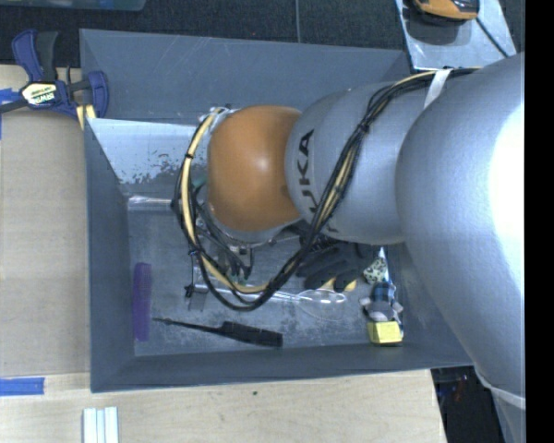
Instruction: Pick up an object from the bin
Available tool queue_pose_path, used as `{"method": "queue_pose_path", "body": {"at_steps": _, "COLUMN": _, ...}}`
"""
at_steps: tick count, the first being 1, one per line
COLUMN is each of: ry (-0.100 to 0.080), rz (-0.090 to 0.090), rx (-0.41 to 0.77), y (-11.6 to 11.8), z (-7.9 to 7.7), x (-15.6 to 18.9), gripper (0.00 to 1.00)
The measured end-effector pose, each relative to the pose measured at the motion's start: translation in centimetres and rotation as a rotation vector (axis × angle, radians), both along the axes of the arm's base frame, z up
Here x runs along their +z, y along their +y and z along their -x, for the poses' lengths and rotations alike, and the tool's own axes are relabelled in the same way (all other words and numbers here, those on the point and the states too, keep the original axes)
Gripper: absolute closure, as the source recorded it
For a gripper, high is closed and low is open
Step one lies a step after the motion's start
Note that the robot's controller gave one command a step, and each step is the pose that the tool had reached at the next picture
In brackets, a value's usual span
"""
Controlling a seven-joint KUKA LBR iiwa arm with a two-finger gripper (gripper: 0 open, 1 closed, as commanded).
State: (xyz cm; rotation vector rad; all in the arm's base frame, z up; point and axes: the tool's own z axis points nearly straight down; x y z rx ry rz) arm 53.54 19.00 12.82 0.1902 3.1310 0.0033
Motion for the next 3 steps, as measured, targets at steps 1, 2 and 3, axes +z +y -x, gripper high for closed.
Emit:
{"method": "queue_pose_path", "body": {"at_steps": 1, "ry": -0.008, "rz": -0.002, "rx": 0.096, "y": -1.8, "z": 1.2, "x": -1.0, "gripper": 0.00}}
{"method": "queue_pose_path", "body": {"at_steps": 2, "ry": 0.006, "rz": 0.001, "rx": -0.106, "y": -1.5, "z": 5.3, "x": -2.9, "gripper": 0.00}}
{"method": "queue_pose_path", "body": {"at_steps": 3, "ry": -0.011, "rz": -0.003, "rx": 0.004, "y": -0.3, "z": 4.2, "x": -6.0, "gripper": 0.00}}
